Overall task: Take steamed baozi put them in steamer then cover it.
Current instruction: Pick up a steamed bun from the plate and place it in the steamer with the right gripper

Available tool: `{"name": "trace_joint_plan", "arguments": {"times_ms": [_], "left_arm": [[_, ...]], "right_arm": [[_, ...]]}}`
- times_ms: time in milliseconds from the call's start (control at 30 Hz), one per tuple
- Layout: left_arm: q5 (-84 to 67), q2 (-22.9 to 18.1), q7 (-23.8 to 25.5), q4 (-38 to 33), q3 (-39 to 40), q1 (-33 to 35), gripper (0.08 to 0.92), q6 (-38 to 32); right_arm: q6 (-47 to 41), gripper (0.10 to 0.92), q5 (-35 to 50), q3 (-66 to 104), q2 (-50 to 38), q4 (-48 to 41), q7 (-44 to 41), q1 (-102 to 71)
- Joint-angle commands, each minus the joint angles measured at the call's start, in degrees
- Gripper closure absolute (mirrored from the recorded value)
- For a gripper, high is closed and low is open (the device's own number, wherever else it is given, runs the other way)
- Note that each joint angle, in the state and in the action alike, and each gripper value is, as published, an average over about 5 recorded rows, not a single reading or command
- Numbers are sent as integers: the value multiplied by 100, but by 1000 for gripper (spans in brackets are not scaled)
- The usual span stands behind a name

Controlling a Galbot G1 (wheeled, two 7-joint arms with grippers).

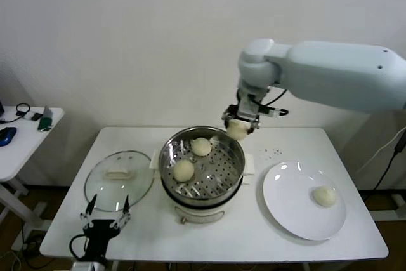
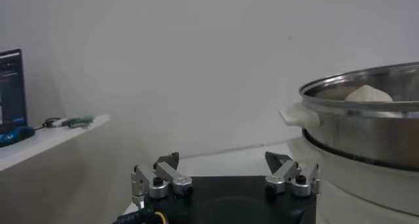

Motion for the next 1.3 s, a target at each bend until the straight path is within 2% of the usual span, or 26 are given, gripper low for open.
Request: {"name": "trace_joint_plan", "arguments": {"times_ms": [33,533,967,1200,1300], "left_arm": [[0,25,2,-5,-4,45,177,-6],[-61,-39,-5,47,-55,97,177,-22],[-134,-11,10,123,-94,64,177,-42],[-136,-22,5,118,-99,66,177,-54],[-137,-19,4,114,-103,62,177,-53]], "right_arm": [[218,330,-339,255,1087,-24,-165,-819],[296,330,-267,43,1490,-318,-391,-1441],[166,316,-292,69,1468,-278,-532,-1609],[215,217,-433,176,1384,-272,-677,-1514],[254,204,-451,247,1300,-272,-692,-1428]]}}
